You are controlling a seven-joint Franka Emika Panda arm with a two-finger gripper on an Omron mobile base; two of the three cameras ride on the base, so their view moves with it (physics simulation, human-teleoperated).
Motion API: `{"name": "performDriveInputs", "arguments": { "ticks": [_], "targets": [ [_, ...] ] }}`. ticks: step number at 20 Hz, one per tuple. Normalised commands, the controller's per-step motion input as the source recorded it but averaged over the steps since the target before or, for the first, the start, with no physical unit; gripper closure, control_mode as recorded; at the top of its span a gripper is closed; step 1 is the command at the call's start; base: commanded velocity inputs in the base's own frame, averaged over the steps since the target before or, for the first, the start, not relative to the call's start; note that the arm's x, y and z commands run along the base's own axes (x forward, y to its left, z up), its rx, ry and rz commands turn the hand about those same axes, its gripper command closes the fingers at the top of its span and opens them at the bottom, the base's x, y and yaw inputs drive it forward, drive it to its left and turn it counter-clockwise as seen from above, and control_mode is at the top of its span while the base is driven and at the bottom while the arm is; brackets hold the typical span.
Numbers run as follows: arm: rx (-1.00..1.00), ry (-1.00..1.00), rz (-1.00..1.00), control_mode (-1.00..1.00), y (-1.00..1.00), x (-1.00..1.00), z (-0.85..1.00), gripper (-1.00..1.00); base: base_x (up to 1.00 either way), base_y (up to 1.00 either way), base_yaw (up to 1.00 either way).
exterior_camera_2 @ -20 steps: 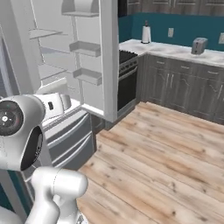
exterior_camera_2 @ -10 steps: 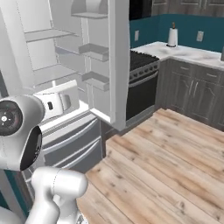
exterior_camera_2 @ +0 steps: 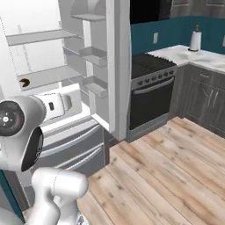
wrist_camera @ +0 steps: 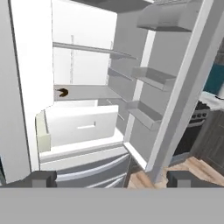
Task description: Retrieve the kiwi and banana from the fridge and place them into the bowl on the dining table.
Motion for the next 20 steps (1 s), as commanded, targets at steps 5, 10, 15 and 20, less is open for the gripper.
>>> {"name": "performDriveInputs", "arguments": {
  "ticks": [5, 10, 15, 20],
  "targets": [
    [0.00, 0.00, 0.00, 1.00, 0.00, 0.00, 0.00, -1.00, 0.38, -0.08, 0.39],
    [0.00, 0.00, 0.00, 1.00, 0.00, 0.00, 0.00, -1.00, 0.40, -0.12, 0.40],
    [0.00, 0.00, 0.00, 1.00, 0.00, 0.00, 0.00, -1.00, 0.31, -0.22, 0.41],
    [0.00, 0.00, 0.00, 1.00, 0.00, 0.00, 0.00, -1.00, 0.39, -0.37, 0.44]
  ]
}}
